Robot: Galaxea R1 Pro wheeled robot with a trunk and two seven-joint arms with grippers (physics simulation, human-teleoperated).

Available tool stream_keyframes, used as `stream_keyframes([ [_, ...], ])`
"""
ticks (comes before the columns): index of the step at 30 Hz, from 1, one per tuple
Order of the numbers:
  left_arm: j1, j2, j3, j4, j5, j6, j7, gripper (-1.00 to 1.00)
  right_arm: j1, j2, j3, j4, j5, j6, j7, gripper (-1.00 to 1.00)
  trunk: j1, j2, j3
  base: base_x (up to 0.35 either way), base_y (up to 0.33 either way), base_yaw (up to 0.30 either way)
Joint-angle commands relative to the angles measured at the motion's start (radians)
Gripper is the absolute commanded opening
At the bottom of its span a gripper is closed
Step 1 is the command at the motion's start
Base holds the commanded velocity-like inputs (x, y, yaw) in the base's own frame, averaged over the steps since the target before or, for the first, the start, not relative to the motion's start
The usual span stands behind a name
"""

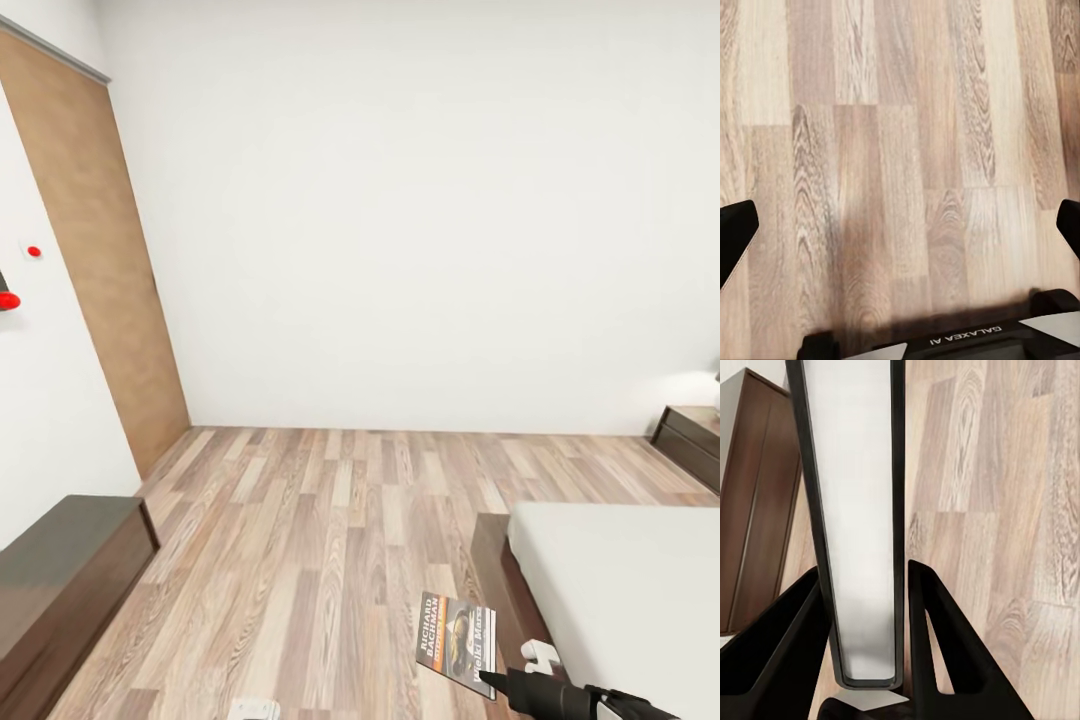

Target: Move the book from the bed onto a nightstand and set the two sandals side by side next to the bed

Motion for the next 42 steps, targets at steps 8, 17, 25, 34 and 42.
stream_keyframes([
  [8, -0.001, 0.0, -0.008, 0.002, 0.01, -0.005, -0.002, 1.0, -0.002, 0.0, -0.014, 0.001, 0.005, 0.006, 0.003, -1.0, 0.001, -0.001, -0.001, 0.33, 0.0, 0.0],
  [17, -0.001, 0.002, -0.007, 0.002, 0.01, -0.002, -0.056, 1.0, -0.002, 0.0, -0.014, 0.001, 0.005, 0.006, 0.003, -1.0, 0.001, -0.001, -0.001, 0.33, 0.0, 0.0],
  [25, -0.001, 0.008, -0.004, 0.001, 0.01, 0.002, -0.159, 1.0, -0.002, 0.0, -0.014, 0.001, 0.005, 0.006, 0.003, -1.0, 0.001, -0.001, -0.001, 0.33, 0.0, 0.0],
  [34, -0.01, 0.015, 0.001, -0.085, 0.006, 0.075, -0.161, 1.0, -0.001, -0.003, -0.014, 0.001, 0.004, 0.006, 0.004, -1.0, 0.001, -0.001, -0.001, 0.33, 0.0, 0.0],
  [42, -0.009, 0.052, -0.002, -0.178, 0.011, 0.123, -0.163, 1.0, -0.002, -0.006, -0.015, 0.001, 0.004, 0.006, 0.004, -1.0, 0.001, -0.001, -0.001, 0.331, 0.0, 0.0],
])
